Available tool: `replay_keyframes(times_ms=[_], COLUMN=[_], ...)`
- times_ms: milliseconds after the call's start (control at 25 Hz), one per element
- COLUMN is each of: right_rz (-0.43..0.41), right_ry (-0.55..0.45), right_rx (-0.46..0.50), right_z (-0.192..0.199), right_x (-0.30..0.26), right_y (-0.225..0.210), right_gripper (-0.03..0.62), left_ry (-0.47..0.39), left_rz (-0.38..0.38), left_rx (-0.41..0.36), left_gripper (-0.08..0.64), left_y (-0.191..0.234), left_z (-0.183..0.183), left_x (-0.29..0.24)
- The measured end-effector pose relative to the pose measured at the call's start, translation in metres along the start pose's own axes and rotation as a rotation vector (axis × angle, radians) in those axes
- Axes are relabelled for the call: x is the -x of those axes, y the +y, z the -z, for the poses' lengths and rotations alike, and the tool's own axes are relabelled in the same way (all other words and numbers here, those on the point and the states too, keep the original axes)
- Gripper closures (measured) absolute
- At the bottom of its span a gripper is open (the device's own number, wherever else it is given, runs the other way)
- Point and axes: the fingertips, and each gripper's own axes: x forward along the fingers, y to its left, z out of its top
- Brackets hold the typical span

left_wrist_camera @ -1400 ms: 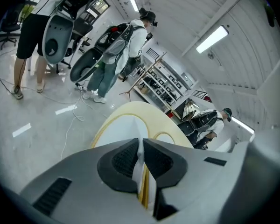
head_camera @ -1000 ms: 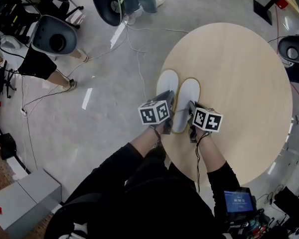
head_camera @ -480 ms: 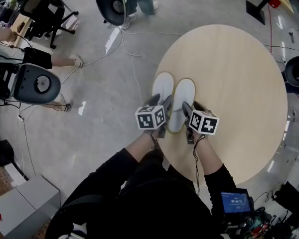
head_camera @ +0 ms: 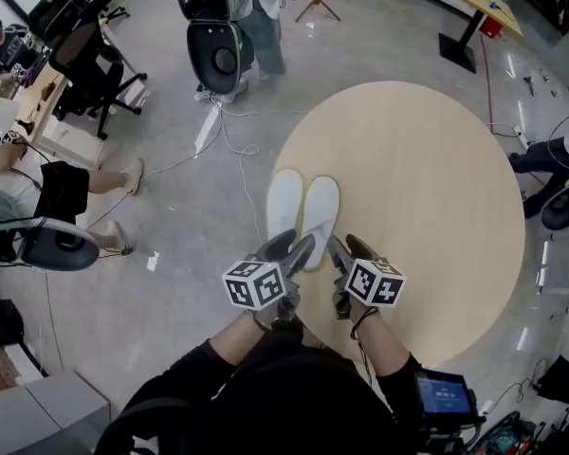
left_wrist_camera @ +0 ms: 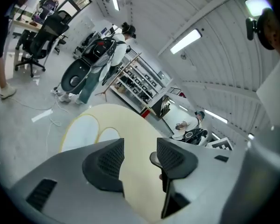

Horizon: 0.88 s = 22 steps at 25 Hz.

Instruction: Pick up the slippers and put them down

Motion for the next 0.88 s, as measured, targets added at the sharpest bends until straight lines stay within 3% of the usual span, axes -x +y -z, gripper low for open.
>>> replay_keyframes(times_ms=[240,600,880], right_rz=[-0.043,0.028,-0.008], right_ry=[-0.113,-0.287,-0.396], right_rx=[-0.03,-0.115,-0.036], right_z=[-0.002,0.006,-0.016], right_x=[0.113,0.268,0.347], right_y=[0.01,-0.025,-0.008], right_gripper=[0.4,0.42,0.439], left_ry=[0.022,0.078,0.052], left_rz=[0.147,0.319,0.401], left_rx=[-0.046,-0.158,-0.188], left_gripper=[0.328,0.33,0.33], left_y=[-0.118,-0.239,-0.306], left_z=[0.037,0.086,0.101], left_x=[0.028,0.074,0.092])
